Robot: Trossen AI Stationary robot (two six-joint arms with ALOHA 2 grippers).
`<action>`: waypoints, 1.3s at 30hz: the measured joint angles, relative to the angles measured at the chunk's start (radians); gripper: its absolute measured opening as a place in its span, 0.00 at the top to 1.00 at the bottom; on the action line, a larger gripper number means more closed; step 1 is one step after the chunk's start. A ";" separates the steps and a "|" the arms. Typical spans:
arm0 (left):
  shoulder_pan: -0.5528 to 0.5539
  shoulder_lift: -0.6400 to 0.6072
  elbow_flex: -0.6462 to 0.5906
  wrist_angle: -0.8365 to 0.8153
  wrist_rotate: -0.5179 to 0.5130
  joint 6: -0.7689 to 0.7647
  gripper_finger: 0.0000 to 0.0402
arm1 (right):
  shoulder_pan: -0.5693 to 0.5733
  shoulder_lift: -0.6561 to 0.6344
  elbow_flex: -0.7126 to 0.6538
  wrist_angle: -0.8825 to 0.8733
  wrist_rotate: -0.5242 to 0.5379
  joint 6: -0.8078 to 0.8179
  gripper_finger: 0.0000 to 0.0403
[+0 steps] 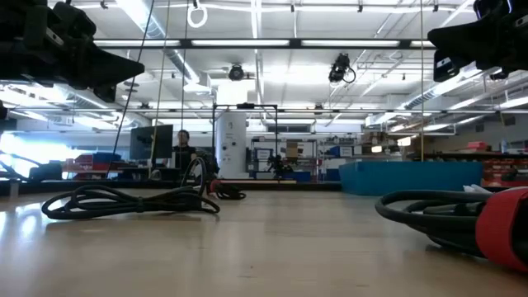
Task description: Pick and place USB-C Cables
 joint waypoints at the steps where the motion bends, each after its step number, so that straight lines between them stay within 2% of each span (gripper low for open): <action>1: 0.000 0.000 0.000 0.000 0.000 0.000 0.97 | 0.000 0.000 0.000 0.000 0.000 0.000 0.98; 8: 0.000 0.000 0.000 0.000 0.000 0.001 0.97 | 0.000 0.000 0.000 0.000 0.000 0.000 0.98; 13: 0.000 0.000 0.000 0.000 0.000 0.055 0.97 | 0.000 0.000 0.000 0.000 0.000 0.000 0.98; 24: 0.000 0.000 0.000 0.016 0.000 0.035 0.97 | 0.000 0.000 0.000 0.000 0.000 0.000 0.98; 33: 0.000 0.000 0.000 0.157 0.000 -0.310 0.97 | 0.000 0.000 0.000 0.001 0.000 -0.008 0.98; 39: 0.000 0.000 0.000 0.161 -0.003 -0.335 0.97 | 0.000 0.000 0.000 0.001 0.000 -0.027 0.98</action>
